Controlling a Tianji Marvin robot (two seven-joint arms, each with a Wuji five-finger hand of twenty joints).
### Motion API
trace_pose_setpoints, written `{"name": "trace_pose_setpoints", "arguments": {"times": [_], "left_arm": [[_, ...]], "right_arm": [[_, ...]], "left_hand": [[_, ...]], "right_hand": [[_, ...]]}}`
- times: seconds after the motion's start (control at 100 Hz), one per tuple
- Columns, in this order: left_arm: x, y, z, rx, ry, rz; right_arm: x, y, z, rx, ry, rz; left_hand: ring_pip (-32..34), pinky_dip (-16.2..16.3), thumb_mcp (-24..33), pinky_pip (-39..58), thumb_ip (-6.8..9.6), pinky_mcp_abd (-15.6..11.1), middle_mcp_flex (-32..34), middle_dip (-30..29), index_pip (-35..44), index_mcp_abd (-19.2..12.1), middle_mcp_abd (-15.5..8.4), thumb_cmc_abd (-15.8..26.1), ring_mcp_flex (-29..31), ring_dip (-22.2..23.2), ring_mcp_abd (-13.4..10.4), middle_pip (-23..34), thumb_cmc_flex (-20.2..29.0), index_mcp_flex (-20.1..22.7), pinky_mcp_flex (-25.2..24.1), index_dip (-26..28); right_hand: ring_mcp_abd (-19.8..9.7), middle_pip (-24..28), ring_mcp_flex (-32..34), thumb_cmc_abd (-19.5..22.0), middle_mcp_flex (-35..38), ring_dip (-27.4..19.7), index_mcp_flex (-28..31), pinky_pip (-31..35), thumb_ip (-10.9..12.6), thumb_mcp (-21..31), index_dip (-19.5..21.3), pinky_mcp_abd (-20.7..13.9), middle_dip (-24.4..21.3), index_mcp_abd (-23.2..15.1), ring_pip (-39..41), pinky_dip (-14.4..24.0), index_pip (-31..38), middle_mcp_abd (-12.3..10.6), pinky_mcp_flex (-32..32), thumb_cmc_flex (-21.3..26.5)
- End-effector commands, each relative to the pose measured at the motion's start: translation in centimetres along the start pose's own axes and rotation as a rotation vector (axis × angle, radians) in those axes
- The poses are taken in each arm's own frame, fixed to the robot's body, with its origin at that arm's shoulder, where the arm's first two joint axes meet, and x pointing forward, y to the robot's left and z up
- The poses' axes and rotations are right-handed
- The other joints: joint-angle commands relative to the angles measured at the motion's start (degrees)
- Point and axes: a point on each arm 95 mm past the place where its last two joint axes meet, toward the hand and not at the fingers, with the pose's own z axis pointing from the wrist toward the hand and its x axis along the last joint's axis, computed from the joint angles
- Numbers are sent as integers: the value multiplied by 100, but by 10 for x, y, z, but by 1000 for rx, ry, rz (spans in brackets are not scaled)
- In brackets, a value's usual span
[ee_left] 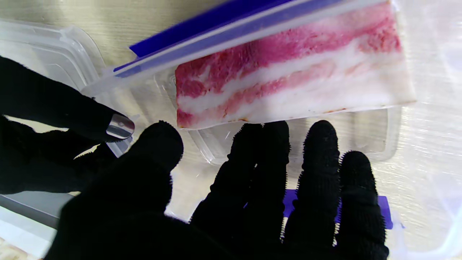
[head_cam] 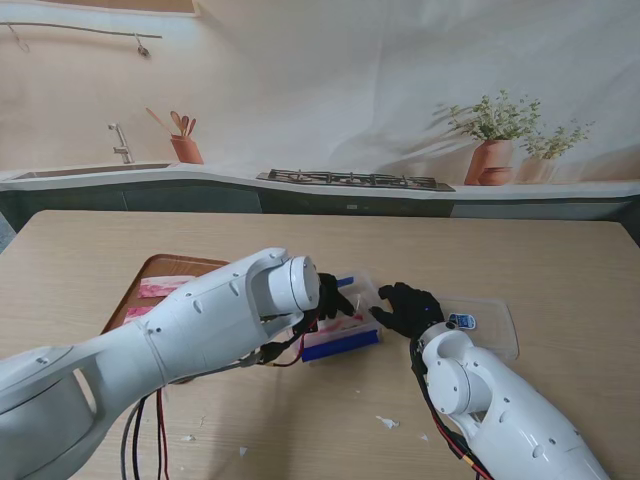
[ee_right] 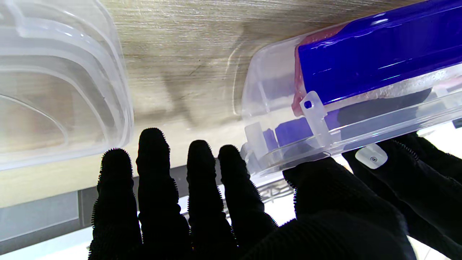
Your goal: Separate the bacon slices onto the tray
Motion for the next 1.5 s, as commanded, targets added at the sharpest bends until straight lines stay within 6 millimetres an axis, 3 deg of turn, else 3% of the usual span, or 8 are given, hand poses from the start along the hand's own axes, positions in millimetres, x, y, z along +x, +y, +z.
{"name": "trace_pose_setpoints", "arguments": {"times": [0.0,0.24,0.33,0.51,0.71,0.81,1.01,1.49], "left_arm": [[3,4,0,-23,2,10],[0,4,2,-30,6,57],[0,4,3,-36,7,72],[-1,4,3,-54,14,113],[-2,4,4,-74,22,171],[-2,3,3,-73,26,186],[-3,1,4,-50,31,205],[-13,-22,-20,99,117,307]], "right_arm": [[2,-12,-3,36,-1,9],[3,-12,-3,38,0,9],[3,-12,-3,38,0,9],[3,-12,-3,41,0,8],[3,-12,-3,38,3,8],[3,-12,-3,37,3,9],[3,-12,-3,38,4,11],[4,-12,-2,37,5,16]], "left_hand": [[146,107,129,296,22,186,308,18,161,41,-161,140,166,178,132,244,213,175,-13,107],[-15,142,389,306,31,115,192,-11,616,-339,-322,-72,77,97,-20,131,385,271,-7,332],[-75,133,549,280,-172,-9,22,-15,1137,-661,-406,-577,-60,59,-159,121,758,325,-64,602],[-333,106,845,248,-175,-130,-274,-176,1248,-685,-536,-1031,-242,-127,-348,-48,801,73,-93,562],[-390,65,1147,197,-329,-249,-255,-314,1601,-815,-670,-1557,-250,-226,-530,-12,1012,-23,-123,650],[-347,55,1114,201,-400,-250,41,90,2064,-906,-692,-1752,-115,-261,-545,-32,1211,21,-124,567],[-225,64,1226,223,-422,-240,924,699,2760,-1101,-768,-1623,271,-279,-530,-416,1502,376,-18,756],[-202,28,1349,132,-398,-247,1026,1034,3152,-1129,-875,-1582,249,-247,-596,-561,1477,203,-75,1510]], "right_hand": [[147,-28,108,13,-22,67,94,139,253,109,-10,152,-3,-218,101,74,63,102,57,152],[152,-28,107,8,-22,67,93,148,254,119,-9,154,-3,-220,100,71,64,105,71,153],[144,-24,114,-1,-15,69,94,150,254,122,-8,157,-2,-215,104,69,66,101,75,154],[145,-21,127,-17,-14,70,103,159,256,147,-6,158,-1,-218,108,65,72,100,96,164],[150,-6,191,-26,-3,82,95,246,257,185,-4,184,5,-207,141,91,76,103,233,174],[147,-7,198,-26,-12,84,90,292,255,196,-5,190,5,-210,144,110,76,106,244,172],[155,-5,217,-25,-7,86,90,347,253,203,-7,196,6,-208,149,127,78,101,250,160],[165,-19,204,-18,-21,82,84,379,253,181,-13,210,-1,-201,139,114,68,112,227,153]]}}
